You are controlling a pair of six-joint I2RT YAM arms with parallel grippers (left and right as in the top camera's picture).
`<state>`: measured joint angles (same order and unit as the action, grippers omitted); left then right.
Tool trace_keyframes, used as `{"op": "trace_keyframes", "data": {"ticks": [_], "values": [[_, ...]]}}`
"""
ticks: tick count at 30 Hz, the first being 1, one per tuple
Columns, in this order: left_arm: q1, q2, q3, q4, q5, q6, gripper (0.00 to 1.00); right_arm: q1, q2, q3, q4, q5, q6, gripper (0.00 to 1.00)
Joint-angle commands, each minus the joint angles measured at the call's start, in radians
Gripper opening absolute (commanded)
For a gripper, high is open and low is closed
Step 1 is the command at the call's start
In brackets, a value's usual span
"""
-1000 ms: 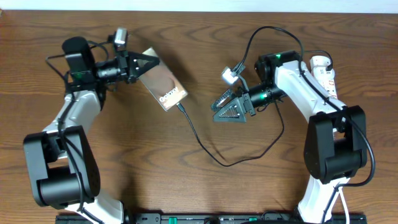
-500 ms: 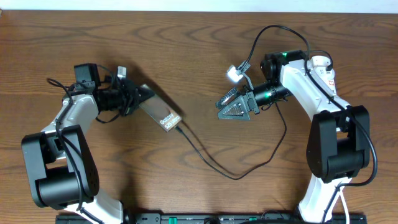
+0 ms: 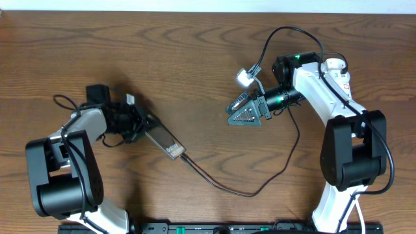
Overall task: Plug charger to phone and switch on socket
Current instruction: 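Lower the phone flat toward the table with the left gripper, then release the phone on the table and lift the left gripper away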
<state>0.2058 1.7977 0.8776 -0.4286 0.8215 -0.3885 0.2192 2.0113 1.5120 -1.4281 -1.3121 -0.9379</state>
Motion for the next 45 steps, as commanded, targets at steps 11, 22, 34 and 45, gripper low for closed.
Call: {"op": "trace_keyframes", "data": {"ticks": [11,22,34,45], "values": [[0.000,-0.002,-0.008,-0.037,-0.019,-0.004,0.08,-0.002,0.003,0.012,0.000,-0.006,-0.008,0.99],[0.000,-0.002,-0.008,-0.080,-0.023,-0.069,0.07,-0.002,0.003,0.012,0.000,-0.003,-0.008,0.99],[0.000,-0.002,-0.008,-0.090,-0.030,-0.080,0.17,-0.002,0.003,0.012,-0.001,-0.003,-0.008,0.99],[0.000,-0.002,-0.008,-0.092,-0.030,-0.080,0.33,-0.002,0.003,0.012,-0.001,-0.003,-0.008,0.99]]}}
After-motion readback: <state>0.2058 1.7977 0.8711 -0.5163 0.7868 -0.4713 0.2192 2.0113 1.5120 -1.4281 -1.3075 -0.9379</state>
